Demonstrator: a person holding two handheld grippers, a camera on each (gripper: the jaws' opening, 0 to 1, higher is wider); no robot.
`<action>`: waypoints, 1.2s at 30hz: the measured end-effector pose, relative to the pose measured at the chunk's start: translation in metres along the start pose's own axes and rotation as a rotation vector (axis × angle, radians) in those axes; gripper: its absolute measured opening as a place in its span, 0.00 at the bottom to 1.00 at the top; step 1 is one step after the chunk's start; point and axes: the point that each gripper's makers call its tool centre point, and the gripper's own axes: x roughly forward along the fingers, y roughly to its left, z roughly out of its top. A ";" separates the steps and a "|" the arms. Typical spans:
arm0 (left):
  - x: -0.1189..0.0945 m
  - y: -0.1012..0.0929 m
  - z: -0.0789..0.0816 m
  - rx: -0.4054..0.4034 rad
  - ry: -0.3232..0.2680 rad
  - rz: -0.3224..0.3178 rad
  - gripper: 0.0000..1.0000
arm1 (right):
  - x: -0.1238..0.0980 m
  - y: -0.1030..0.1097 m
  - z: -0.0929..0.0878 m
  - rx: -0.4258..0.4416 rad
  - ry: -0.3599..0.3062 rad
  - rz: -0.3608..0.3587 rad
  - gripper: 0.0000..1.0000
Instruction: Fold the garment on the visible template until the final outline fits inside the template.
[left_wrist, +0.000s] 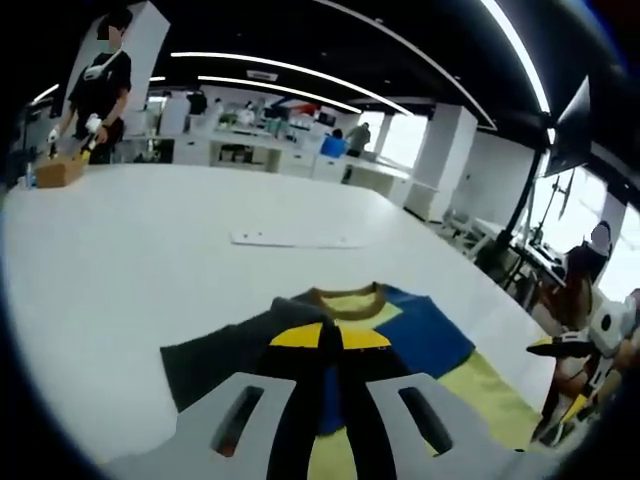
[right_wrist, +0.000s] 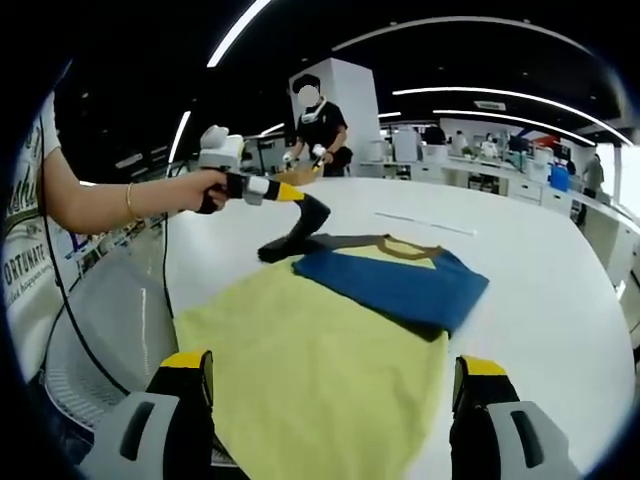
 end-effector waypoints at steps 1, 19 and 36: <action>0.002 -0.002 0.000 0.001 0.000 -0.002 0.01 | 0.000 0.000 -0.001 0.002 0.001 -0.001 0.99; 0.028 -0.036 -0.002 0.021 0.022 -0.067 0.01 | -0.002 -0.001 -0.006 0.012 0.007 -0.002 0.99; 0.045 -0.067 0.004 0.032 0.016 -0.123 0.01 | 0.000 0.001 -0.009 0.020 0.013 0.002 0.99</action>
